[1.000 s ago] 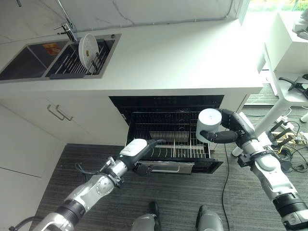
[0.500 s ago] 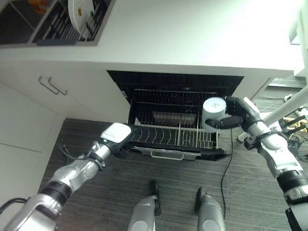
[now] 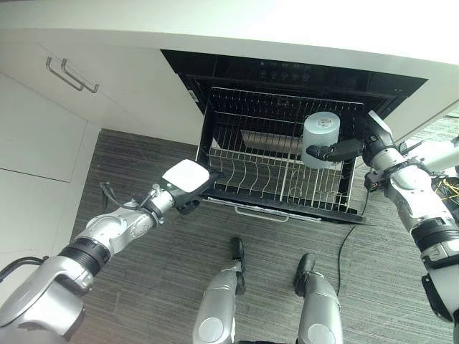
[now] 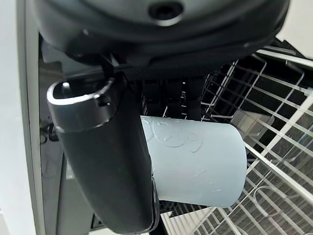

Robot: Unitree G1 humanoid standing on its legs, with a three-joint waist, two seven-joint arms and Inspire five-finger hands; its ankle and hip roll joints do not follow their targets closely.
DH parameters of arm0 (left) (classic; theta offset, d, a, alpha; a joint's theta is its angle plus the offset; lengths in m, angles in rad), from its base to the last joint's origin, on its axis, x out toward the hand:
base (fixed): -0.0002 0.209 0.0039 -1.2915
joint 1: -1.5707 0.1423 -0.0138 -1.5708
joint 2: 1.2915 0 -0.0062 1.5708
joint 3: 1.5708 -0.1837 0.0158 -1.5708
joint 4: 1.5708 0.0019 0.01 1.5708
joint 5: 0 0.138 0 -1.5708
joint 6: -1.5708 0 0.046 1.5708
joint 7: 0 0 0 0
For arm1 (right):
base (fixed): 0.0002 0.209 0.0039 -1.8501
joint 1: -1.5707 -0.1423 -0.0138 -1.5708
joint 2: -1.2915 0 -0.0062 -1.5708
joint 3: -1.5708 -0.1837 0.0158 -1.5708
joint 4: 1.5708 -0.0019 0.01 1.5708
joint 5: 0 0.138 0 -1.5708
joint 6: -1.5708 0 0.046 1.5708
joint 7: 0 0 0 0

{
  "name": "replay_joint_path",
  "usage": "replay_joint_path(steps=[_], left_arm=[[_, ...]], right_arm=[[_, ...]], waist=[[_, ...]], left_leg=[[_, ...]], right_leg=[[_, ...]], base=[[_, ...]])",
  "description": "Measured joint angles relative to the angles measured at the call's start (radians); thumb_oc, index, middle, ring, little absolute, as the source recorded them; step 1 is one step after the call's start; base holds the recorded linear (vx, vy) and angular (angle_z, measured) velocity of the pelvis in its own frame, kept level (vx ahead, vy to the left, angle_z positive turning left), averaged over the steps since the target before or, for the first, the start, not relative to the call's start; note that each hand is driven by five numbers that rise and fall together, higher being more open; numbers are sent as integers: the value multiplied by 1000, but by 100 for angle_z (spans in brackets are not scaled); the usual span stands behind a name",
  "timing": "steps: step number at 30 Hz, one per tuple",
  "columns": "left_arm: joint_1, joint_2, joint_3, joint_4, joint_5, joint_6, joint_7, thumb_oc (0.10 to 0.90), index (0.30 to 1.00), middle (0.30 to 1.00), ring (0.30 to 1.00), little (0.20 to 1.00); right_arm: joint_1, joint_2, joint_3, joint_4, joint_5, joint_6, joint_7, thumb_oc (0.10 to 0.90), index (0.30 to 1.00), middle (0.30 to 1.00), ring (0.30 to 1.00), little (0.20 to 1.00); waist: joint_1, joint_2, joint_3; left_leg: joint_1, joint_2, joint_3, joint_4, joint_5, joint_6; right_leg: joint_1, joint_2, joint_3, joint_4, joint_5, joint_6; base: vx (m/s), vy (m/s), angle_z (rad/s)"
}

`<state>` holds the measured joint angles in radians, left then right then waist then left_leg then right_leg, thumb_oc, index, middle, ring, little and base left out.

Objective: Place the dishes in the dishwasher.

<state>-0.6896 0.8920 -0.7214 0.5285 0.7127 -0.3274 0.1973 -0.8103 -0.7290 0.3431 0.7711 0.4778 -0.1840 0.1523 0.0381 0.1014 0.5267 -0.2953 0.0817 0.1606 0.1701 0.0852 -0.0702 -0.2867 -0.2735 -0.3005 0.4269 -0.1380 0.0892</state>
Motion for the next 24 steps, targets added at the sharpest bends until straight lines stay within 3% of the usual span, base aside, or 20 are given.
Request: replay_joint_path(steps=[7, 11, 19, 24], left_arm=[[-1, 3, 0, -95, -2, 0, -69, 800, 900, 900, 900, 900], [18, 2, 1, -124, -2, 1, -98, 800, 900, 900, 900, 900], [72, -1, 2, -128, -3, 25, -96, 800, 900, 900, 900, 900], [107, -9, 3, -146, -3, 44, -77, 800, 900, 900, 900, 900]], right_arm=[[-15, 65, -5, 25, 16, 10, -22, 400, 300, 300, 300, 300], [16, 128, -38, 36, 15, 22, -56, 400, 300, 300, 300, 300], [63, 195, -104, 72, 34, 31, -83, 400, 300, 300, 300, 300], [69, 218, -97, 66, -68, 9, -120, 400, 300, 300, 300, 300]], waist=[[-8, 11, 3], [-13, 39, 3], [-37, 44, 0], [-63, 51, -4]], left_leg=[[1, -16, 3, 0, 9, 13], [2, -24, 13, -1, 12, 17], [36, -40, 41, -19, 16, 24], [37, -49, 42, -20, 18, 27]], right_leg=[[-13, -20, 5, 29, -6, 8], [-23, -30, 17, 38, -5, 11], [-20, -46, 45, 45, -2, 22], [-24, -58, 47, 49, -6, 30]], base=[[13, 61, 2], [41, 111, -3], [24, 100, -7], [23, 72, 2]])
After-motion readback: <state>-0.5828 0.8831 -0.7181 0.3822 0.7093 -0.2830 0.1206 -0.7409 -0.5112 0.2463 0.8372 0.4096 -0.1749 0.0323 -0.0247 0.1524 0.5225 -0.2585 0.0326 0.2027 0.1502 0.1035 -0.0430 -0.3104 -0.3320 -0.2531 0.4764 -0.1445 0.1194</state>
